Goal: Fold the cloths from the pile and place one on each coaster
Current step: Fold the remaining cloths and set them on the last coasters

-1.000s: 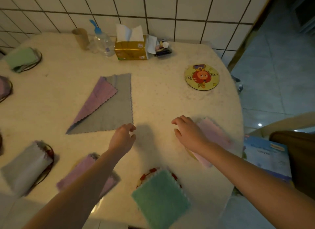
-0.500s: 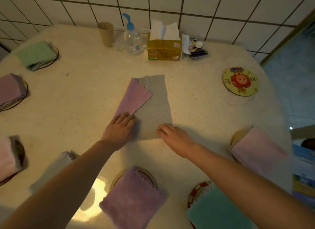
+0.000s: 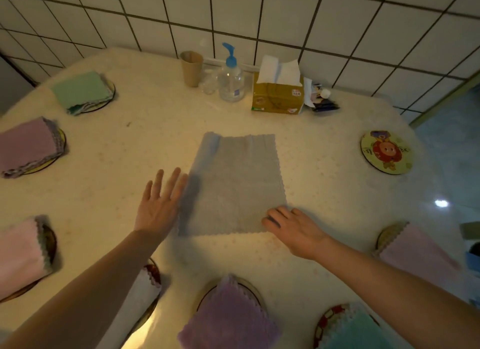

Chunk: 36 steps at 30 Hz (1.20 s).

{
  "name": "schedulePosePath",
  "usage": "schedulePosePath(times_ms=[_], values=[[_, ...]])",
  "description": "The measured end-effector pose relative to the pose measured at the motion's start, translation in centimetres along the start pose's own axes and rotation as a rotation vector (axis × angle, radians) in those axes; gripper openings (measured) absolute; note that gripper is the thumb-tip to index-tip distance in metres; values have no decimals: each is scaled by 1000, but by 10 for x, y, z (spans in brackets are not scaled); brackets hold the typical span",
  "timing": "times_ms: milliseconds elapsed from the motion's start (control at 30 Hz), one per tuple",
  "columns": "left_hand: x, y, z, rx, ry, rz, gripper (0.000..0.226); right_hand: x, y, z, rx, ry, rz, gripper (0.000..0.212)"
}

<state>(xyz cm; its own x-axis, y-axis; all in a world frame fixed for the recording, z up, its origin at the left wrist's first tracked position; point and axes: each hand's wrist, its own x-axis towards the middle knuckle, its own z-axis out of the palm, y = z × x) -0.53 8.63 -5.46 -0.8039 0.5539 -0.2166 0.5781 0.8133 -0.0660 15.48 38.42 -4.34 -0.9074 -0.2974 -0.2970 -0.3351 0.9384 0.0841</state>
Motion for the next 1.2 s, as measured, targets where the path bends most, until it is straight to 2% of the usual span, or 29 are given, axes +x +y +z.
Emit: schedulePosePath(times_ms=[67, 100, 133, 200, 233, 367, 467, 500, 600, 767, 867, 1067, 1133, 1167, 1200], values=[[-5, 4, 7, 55, 1, 361, 82, -2, -1, 0, -17, 26, 12, 67], [-5, 5, 11, 71, -11, 501, 74, -2, -2, 2, -20, 33, 17, 65], [-4, 6, 15, 50, -47, 570, 71, -2, -3, 3, -23, 33, 24, 64], [-6, 13, 15, -20, -218, 486, 66, 1, -2, 7, -29, 27, 44, 61], [-7, 17, 15, -33, -238, 448, 64, 2, 0, 8, -30, 22, 53, 61], [-17, 40, 10, 11, -227, 380, 79, 5, 0, 10, 40, 38, 61, 45], [-16, 45, 10, 61, -222, 367, 64, -1, 1, 13, 54, 64, 64, 34], [-16, 47, 9, 83, -192, 357, 58, -3, 0, 14, 27, 61, 61, 37], [-21, 59, 14, 38, -78, 379, 66, -1, -2, 14, -73, 34, 57, 54], [-26, 66, 13, 44, -116, 320, 70, 8, 4, 14, -107, 59, 40, 57], [-25, 70, 6, -4, -131, 276, 63, 0, 13, 5, -74, 110, 62, 64], [-38, 95, -2, -195, -167, 467, 54, -71, 23, 1, -50, 160, 43, 63], [-48, 102, -7, -274, -161, 496, 48, -97, 18, -1, -23, 127, 24, 64], [-56, 106, -11, -308, -168, 503, 48, -113, 13, -1, -20, 110, 30, 62], [-62, 108, -15, -344, -176, 494, 57, -126, 6, -2, -25, 107, 45, 59]])
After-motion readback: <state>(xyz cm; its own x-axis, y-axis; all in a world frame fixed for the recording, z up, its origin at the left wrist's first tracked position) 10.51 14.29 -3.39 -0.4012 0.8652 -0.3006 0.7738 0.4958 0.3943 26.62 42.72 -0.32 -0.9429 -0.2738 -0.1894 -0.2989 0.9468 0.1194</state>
